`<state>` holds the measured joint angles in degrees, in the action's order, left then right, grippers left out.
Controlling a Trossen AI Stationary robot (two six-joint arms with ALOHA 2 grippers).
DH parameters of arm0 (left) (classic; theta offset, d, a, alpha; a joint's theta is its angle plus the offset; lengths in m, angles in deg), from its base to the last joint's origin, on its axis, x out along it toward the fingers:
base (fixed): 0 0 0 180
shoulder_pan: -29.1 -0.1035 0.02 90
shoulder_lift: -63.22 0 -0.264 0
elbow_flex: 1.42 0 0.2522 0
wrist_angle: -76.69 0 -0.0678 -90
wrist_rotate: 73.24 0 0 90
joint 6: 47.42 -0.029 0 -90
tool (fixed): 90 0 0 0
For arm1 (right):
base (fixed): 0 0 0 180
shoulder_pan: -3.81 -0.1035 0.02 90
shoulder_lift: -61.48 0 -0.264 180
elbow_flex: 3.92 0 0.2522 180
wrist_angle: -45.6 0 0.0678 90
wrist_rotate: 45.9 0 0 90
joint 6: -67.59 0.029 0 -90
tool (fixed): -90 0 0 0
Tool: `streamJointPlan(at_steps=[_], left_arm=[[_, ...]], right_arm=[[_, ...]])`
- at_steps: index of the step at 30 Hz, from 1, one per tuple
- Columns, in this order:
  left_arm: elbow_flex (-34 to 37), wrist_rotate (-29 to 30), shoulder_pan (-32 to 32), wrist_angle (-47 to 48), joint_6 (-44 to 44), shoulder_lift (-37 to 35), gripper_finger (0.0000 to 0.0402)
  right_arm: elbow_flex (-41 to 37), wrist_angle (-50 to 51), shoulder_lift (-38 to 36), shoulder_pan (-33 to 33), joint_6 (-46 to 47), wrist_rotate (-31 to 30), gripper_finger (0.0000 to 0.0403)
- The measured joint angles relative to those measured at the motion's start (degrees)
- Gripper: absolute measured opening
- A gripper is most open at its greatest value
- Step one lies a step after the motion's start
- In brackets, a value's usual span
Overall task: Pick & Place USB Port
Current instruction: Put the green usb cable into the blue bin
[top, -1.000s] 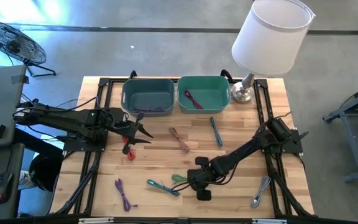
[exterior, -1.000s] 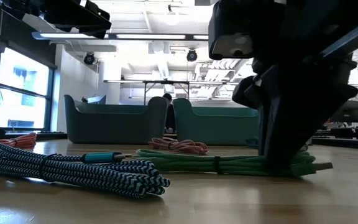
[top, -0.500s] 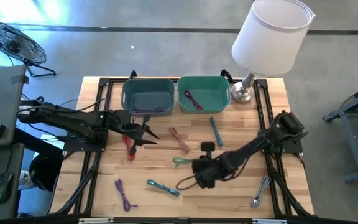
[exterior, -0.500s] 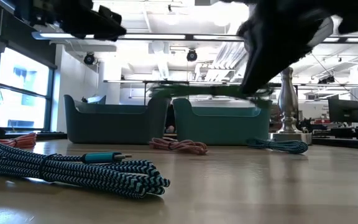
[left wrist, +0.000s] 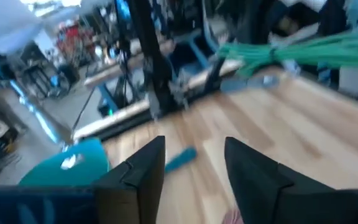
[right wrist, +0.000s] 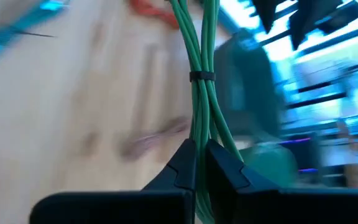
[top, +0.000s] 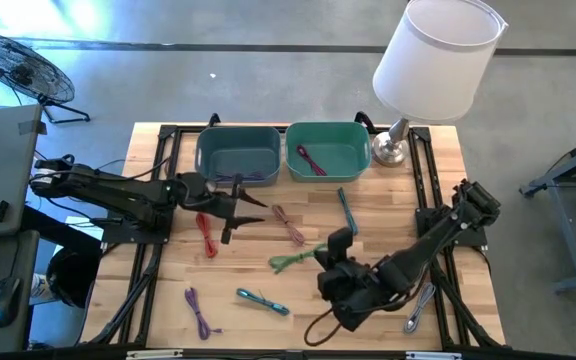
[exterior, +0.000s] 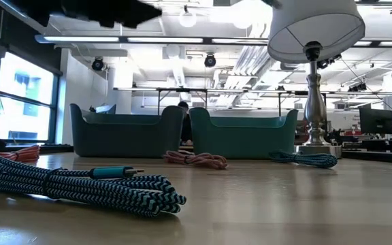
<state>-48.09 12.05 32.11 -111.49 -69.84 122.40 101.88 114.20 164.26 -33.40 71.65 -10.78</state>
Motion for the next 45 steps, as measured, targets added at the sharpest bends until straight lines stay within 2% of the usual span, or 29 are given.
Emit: streamJointPlan(at_steps=[3,6,10,14,18,31,36,45], left_arm=[[-0.07,-2.68,0.00,-4.11,2.77,1.24,0.0173],[-0.04,-6.75,0.00,-8.94,5.45,3.17,0.0174],[-0.05,-10.93,0.00,-13.05,6.87,6.87,0.0174],[-0.07,-12.52,0.00,-15.34,6.88,9.77,0.0174],[-0.07,-12.81,0.00,-17.24,6.19,11.46,0.0174],[-0.07,-13.99,0.00,-22.08,2.57,11.85,0.0174],[-0.07,-13.67,0.00,-22.37,1.68,11.85,0.0174],[-0.04,-12.96,0.00,-26.42,0.43,11.82,0.0174]], right_arm=[[-0.29,-4.81,-0.02,0.66,-6.89,-7.14,0.0008],[-2.18,-13.32,-0.02,2.19,-16.02,-11.69,0.0008],[-4.72,-26.55,-0.02,4.82,-28.29,-13.37,0.0008],[-6.08,-35.97,-0.03,6.48,-36.62,-13.73,0.0008],[-6.04,-40.58,-0.08,7.23,-37.61,-11.33,0.0008],[-6.04,-40.99,-0.08,8.46,-34.28,-9.17,0.0008],[-6.06,-41.01,-0.08,9.27,-32.52,-6.37,0.0008],[-9.58,-44.75,-0.10,11.49,-32.81,-5.79,0.0008]])
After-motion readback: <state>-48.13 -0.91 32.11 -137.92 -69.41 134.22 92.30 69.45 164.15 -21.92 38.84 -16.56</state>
